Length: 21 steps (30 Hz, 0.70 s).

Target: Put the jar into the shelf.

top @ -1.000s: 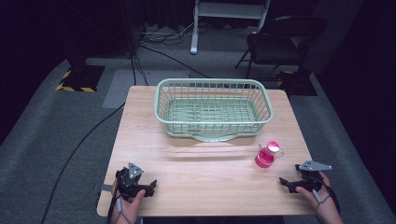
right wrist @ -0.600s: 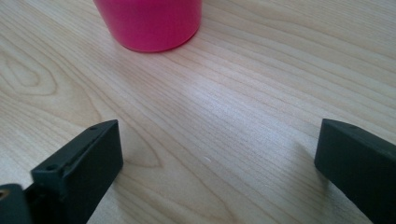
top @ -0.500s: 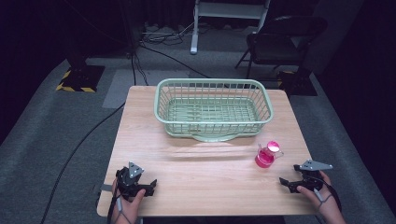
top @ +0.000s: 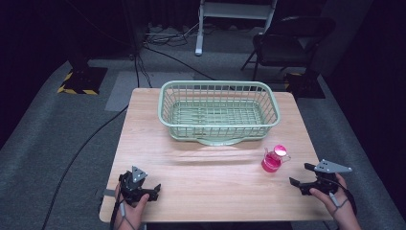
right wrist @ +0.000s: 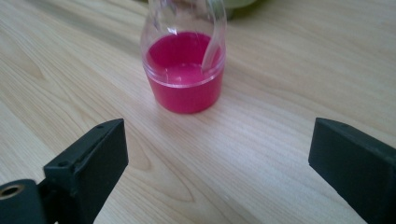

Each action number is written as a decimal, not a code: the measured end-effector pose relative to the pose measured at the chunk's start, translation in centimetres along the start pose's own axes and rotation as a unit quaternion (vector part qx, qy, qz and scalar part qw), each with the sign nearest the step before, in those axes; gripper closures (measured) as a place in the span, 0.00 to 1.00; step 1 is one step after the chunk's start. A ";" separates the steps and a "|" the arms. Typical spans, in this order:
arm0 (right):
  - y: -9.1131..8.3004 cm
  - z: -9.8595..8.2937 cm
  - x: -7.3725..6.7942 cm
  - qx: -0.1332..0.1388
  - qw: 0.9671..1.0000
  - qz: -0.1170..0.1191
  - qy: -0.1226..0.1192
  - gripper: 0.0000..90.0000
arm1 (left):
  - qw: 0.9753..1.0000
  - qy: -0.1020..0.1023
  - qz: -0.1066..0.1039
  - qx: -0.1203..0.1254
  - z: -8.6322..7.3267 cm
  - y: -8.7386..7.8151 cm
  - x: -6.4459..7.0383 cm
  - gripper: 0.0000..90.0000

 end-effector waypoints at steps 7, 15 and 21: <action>-0.8 1.8 -0.3 0.025 1.000 0.002 -0.007 0.05 | 1.000 0.000 0.000 0.000 0.0 0.0 0.0 0.00; -1.0 3.5 -0.9 0.041 0.999 0.008 -0.016 0.05 | 1.000 0.000 0.000 0.000 0.0 0.0 0.0 0.00; -0.7 4.0 -1.1 0.047 0.999 0.012 -0.017 0.05 | 1.000 0.000 0.000 0.000 0.0 0.0 0.0 0.00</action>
Point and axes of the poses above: each handheld gripper's, and its own axes: y roughly forward along the jaws, z roughly out of its top, x roughly to its right, the point moved 9 cm from there along y, roughly forward along the jaws, and after that the axes turned 11 degrees about x, right-handed, at the moved point
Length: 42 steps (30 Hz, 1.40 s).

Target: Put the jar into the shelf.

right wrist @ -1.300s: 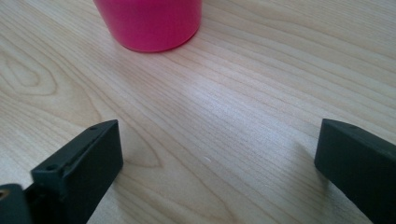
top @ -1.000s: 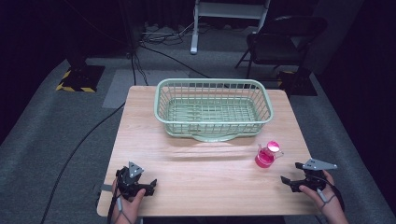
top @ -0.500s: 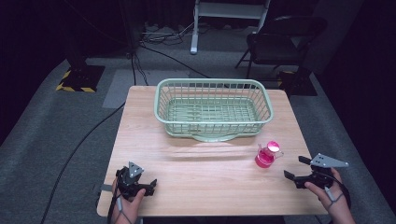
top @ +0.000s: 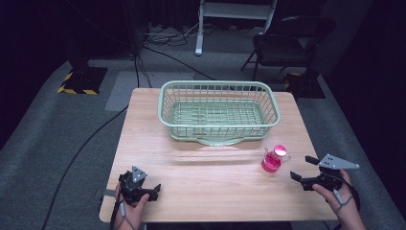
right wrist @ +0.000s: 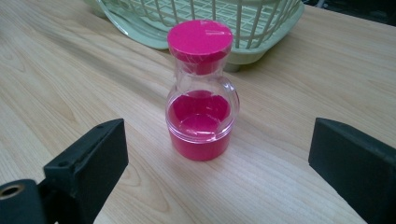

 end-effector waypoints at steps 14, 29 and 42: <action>1.4 1.5 -0.4 0.004 1.000 0.008 -0.012 0.06 | 1.000 0.000 0.000 0.000 0.0 0.0 0.0 0.00; 2.7 3.0 0.0 0.005 1.000 0.010 -0.025 0.08 | 1.000 -0.001 0.001 0.000 0.0 0.0 0.0 0.00; 4.2 3.8 -0.5 0.002 0.999 0.020 -0.036 0.10 | 1.000 -0.001 0.001 0.000 0.0 0.0 0.0 0.00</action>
Point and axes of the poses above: each handheld gripper's, and its own axes: y roughly forward along the jaws, z roughly out of its top, x roughly to its right, the point moved 9 cm from there along y, roughly forward along the jaws, and after that the axes turned 11 degrees about x, right-handed, at the moved point
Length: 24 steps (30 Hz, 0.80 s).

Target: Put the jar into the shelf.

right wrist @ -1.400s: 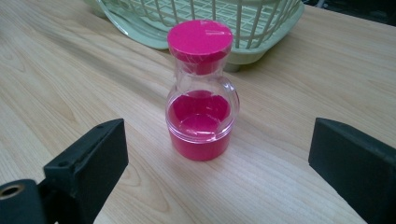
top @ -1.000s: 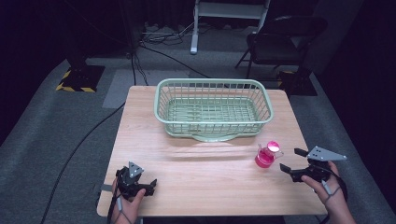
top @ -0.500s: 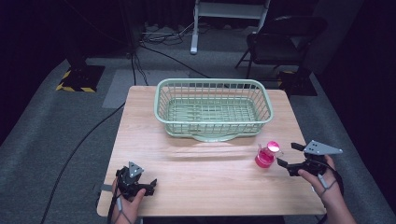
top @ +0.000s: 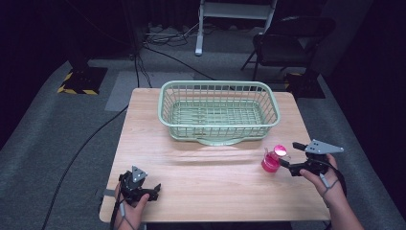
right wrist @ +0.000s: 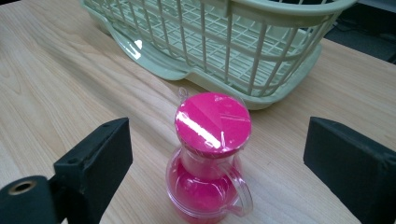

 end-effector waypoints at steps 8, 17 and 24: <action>0.8 0.2 0.0 -0.001 1.000 0.005 0.001 0.12 | 1.000 0.000 0.000 0.000 0.0 0.0 0.0 0.00; 1.8 0.2 -0.3 0.000 1.000 0.012 -0.007 0.24 | 1.000 0.000 0.000 0.000 0.0 0.0 0.0 0.00; 2.4 -0.3 -0.3 -0.019 1.000 0.014 -0.019 0.40 | 1.000 0.000 0.000 0.000 0.0 0.0 0.0 0.00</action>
Point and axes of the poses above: each handheld gripper's, and its own axes: y roughly forward along the jaws, z roughly out of its top, x roughly to its right, the point moved 9 cm from there along y, roughly forward along the jaws, and after that the axes turned 11 degrees about x, right-handed, at the moved point
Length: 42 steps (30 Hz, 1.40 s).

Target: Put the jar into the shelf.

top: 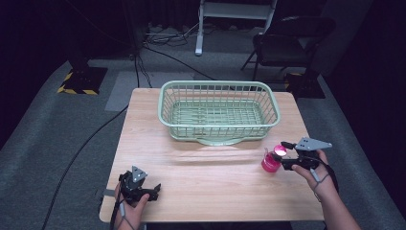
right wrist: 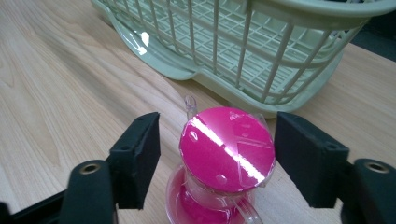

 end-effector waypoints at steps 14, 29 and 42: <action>0.4 -0.2 -0.2 -0.012 1.000 0.002 -0.011 0.54 | 1.000 0.000 0.000 0.000 0.0 0.0 0.0 0.00; -1.1 3.6 -0.4 0.004 0.999 0.004 -0.035 0.54 | 1.000 0.000 0.000 0.000 0.0 0.0 0.0 0.00; -1.3 7.6 -0.4 0.006 0.998 0.006 -0.054 0.54 | 1.000 0.000 0.000 0.000 0.0 0.0 0.0 0.00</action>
Point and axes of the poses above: each handheld gripper's, and its own axes: y roughly forward along the jaws, z roughly out of its top, x roughly to its right, the point moved 9 cm from there along y, roughly forward along the jaws, and after that the axes turned 11 degrees about x, right-handed, at the moved point
